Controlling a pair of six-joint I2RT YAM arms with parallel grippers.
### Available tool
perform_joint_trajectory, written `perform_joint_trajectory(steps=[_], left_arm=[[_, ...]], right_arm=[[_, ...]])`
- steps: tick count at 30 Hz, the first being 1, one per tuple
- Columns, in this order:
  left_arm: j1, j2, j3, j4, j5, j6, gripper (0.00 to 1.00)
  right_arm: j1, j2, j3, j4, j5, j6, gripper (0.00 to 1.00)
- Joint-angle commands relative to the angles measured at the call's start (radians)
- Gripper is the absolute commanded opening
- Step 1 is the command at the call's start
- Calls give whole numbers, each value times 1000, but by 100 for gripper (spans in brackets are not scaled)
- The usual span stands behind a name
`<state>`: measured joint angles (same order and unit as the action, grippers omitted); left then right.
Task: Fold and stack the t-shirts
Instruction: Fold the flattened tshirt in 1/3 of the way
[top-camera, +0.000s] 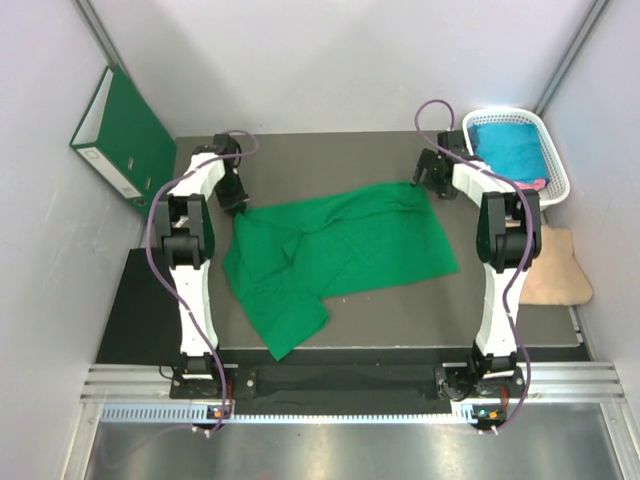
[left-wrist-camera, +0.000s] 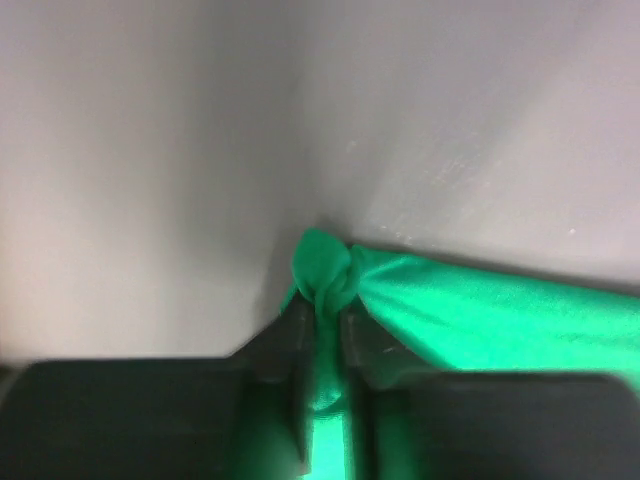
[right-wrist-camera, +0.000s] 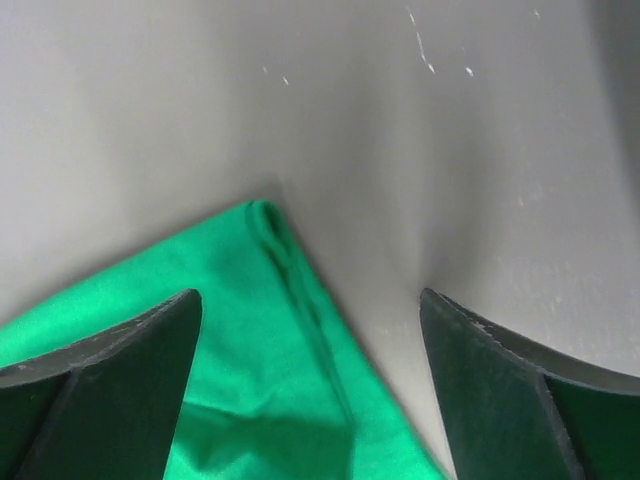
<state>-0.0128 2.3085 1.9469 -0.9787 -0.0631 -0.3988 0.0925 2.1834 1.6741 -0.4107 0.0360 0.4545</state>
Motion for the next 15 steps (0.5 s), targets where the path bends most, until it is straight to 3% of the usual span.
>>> perform_joint_trajectory(steps=[1, 4, 5, 8, 15], left_arm=[[2, 132, 128, -20, 29, -17, 0], [2, 175, 217, -37, 10, -21, 0], [2, 184, 236, -32, -1, -25, 0], [2, 200, 285, 1, 5, -34, 0], [2, 261, 411, 29, 39, -63, 0]], right_arm=[[-13, 58, 61, 0, -75, 20, 54], [-14, 91, 102, 1, -122, 23, 21], [-14, 101, 128, 1, -131, 23, 15], [-13, 142, 195, -23, -134, 16, 5], [-17, 191, 285, -33, -73, 16, 0]])
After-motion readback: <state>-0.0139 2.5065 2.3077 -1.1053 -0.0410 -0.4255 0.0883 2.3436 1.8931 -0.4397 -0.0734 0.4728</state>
